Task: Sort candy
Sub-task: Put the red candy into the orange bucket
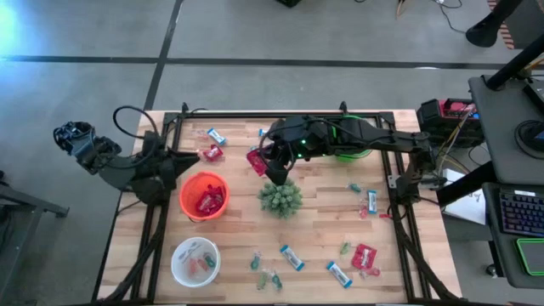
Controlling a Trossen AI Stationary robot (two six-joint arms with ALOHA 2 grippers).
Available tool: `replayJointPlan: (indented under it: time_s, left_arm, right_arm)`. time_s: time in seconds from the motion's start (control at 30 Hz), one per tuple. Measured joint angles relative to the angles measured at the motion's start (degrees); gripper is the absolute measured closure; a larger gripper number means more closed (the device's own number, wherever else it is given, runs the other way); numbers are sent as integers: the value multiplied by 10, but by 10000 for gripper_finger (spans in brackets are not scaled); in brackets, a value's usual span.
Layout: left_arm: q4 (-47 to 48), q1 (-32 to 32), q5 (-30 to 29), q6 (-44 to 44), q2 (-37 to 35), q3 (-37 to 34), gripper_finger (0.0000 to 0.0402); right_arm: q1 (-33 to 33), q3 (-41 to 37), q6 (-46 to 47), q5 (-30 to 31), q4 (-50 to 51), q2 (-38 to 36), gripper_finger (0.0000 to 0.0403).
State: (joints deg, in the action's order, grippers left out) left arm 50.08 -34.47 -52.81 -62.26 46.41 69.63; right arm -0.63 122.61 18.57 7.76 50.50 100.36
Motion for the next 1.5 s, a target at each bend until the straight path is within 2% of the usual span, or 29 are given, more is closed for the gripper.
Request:
replayJointPlan:
  time_s: [0.2, 0.47, 0.63, 0.9, 1.5]
  left_arm:
    - [-22, 67, 70, 9, 12, 0, 309]
    - [-133, 140, 166, 122, 57, 0, 309]
    - [-157, 193, 236, 140, 84, 0, 309]
    - [-216, 203, 284, 189, 118, 0, 309]
    - [-214, 250, 307, 197, 138, 0, 309]
  right_arm:
    - [0, 26, -8, -5, 2, 24, 390]
    - [0, 26, -7, -5, -10, 30, 390]
    - [0, 27, -6, -18, -31, 30, 390]
    - [1, 27, -1, -18, -31, 30, 390]
    - [1, 27, 5, -18, -46, 30, 390]
